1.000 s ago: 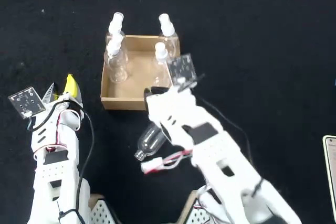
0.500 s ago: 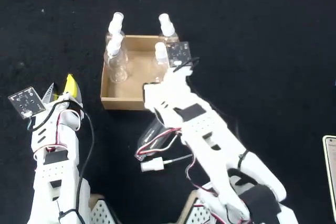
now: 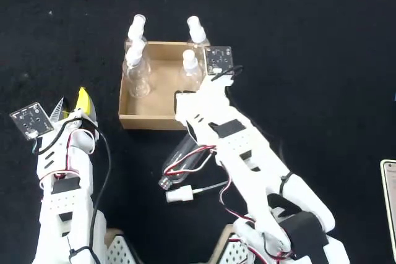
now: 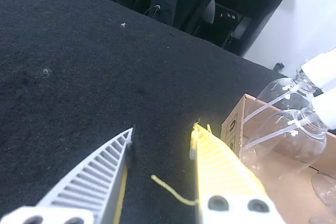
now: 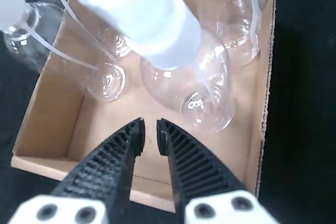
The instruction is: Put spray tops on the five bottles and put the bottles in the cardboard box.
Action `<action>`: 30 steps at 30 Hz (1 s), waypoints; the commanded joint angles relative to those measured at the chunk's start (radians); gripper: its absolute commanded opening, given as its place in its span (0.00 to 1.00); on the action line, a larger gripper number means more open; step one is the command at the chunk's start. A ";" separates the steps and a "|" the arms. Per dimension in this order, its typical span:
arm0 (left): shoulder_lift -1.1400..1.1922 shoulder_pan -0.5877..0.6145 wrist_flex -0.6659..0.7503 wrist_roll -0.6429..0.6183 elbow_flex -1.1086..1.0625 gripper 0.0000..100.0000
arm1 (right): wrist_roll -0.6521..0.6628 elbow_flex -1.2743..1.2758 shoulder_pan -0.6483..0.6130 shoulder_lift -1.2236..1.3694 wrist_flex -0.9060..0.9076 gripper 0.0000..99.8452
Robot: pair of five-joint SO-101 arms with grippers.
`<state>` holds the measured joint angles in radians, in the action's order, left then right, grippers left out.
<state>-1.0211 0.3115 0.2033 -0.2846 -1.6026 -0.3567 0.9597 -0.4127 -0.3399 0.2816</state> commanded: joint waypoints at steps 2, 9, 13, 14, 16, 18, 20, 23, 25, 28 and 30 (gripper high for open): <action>-0.009 -0.002 0.028 -0.003 0.022 0.16 | -0.006 -0.054 0.074 0.005 -0.031 0.01; -0.009 -0.002 0.028 -0.003 0.022 0.16 | -0.006 -0.054 0.089 0.004 -0.031 0.01; -0.009 -0.002 0.028 -0.003 0.022 0.16 | -0.006 -0.054 0.089 0.002 -0.031 0.01; -0.009 -0.002 0.028 -0.003 0.022 0.16 | -0.006 -0.051 0.089 -0.001 -0.029 0.01; -0.009 -0.002 0.028 -0.003 0.022 0.16 | -0.008 -0.050 0.084 -0.002 -0.021 0.01; -0.009 -0.002 0.028 -0.003 0.022 0.16 | -0.008 -0.053 0.063 -0.002 0.002 0.01; -0.009 -0.002 0.028 -0.003 0.022 0.16 | -0.008 -0.059 0.037 -0.004 0.026 0.01; -0.009 -0.002 0.028 -0.003 0.022 0.16 | -0.008 -0.059 0.008 -0.002 0.025 0.01; -0.009 -0.002 0.028 -0.003 0.022 0.16 | -0.008 -0.059 -0.006 0.007 0.025 0.01; -0.009 -0.002 0.028 -0.003 0.022 0.16 | -0.008 -0.059 -0.008 0.007 0.015 0.01; -0.009 -0.002 0.028 -0.003 0.022 0.16 | -0.008 -0.048 -0.005 0.008 -0.020 0.01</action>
<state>-1.0211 0.3115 0.2033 -0.2846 -1.6026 -0.3567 0.9597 -0.3989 -0.3399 0.3000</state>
